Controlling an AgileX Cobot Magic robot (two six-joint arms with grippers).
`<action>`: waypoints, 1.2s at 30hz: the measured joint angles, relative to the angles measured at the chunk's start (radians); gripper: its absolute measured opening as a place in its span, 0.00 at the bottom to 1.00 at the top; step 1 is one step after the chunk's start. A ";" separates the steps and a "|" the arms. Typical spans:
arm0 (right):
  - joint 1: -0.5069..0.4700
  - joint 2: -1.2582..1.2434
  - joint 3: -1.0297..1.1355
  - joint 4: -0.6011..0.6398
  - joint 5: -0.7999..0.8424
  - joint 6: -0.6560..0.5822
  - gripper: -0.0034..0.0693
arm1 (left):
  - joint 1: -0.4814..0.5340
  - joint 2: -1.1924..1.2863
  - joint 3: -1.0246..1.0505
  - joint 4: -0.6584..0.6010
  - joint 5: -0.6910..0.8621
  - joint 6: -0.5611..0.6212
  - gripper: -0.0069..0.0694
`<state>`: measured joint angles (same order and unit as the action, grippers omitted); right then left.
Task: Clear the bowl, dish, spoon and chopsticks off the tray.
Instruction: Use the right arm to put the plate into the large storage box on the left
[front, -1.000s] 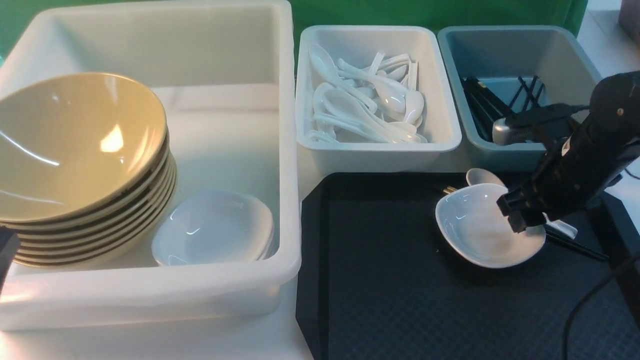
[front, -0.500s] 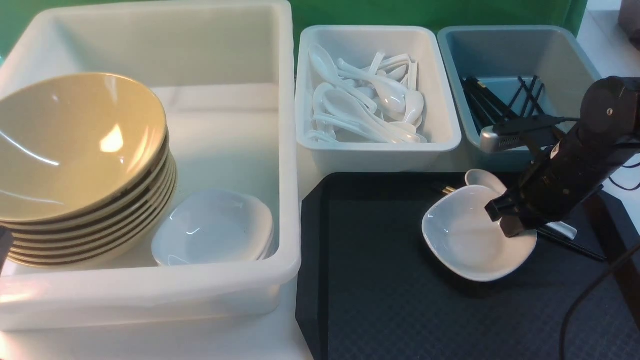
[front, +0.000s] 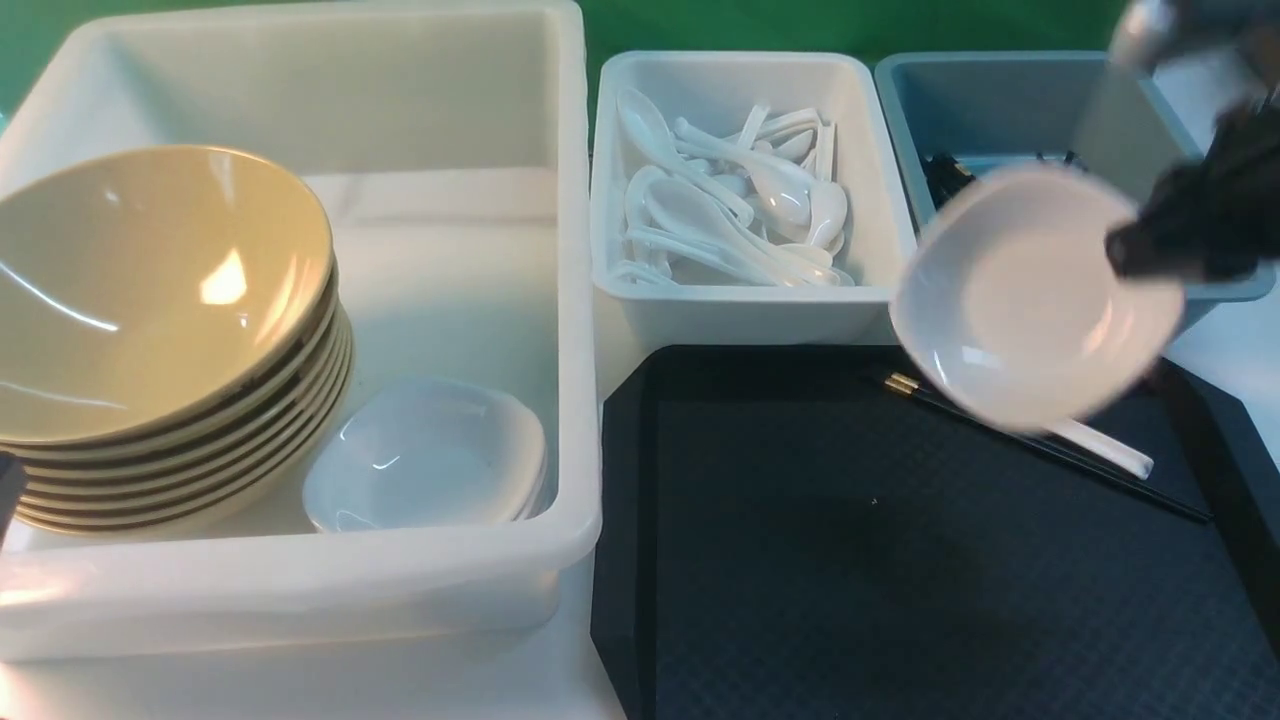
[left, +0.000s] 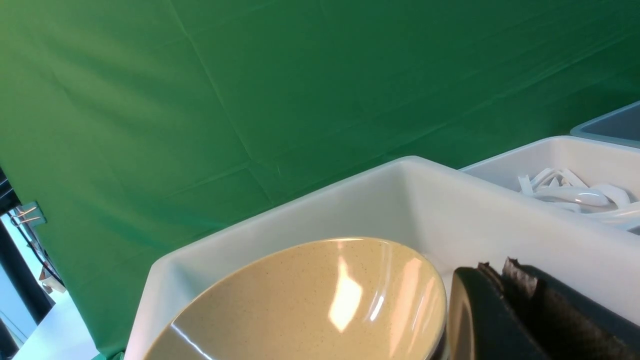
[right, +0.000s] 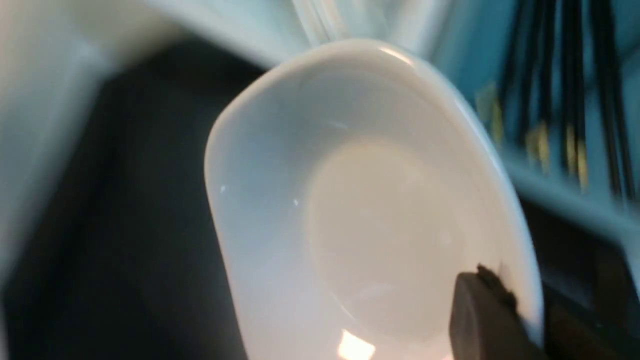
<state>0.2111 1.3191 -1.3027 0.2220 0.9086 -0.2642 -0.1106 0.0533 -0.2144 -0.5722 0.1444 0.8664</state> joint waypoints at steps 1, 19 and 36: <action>0.017 -0.013 -0.026 0.040 -0.014 -0.043 0.14 | 0.000 0.000 0.000 0.000 0.000 0.000 0.10; 0.526 0.459 -0.145 0.352 -0.481 -0.598 0.15 | 0.000 0.000 0.000 0.000 -0.002 -0.002 0.10; 0.475 0.313 -0.156 0.207 -0.319 -0.526 0.68 | 0.000 0.000 0.000 -0.001 -0.001 -0.006 0.10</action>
<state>0.6860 1.6323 -1.4584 0.4285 0.5896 -0.7900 -0.1106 0.0533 -0.2144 -0.5733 0.1433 0.8603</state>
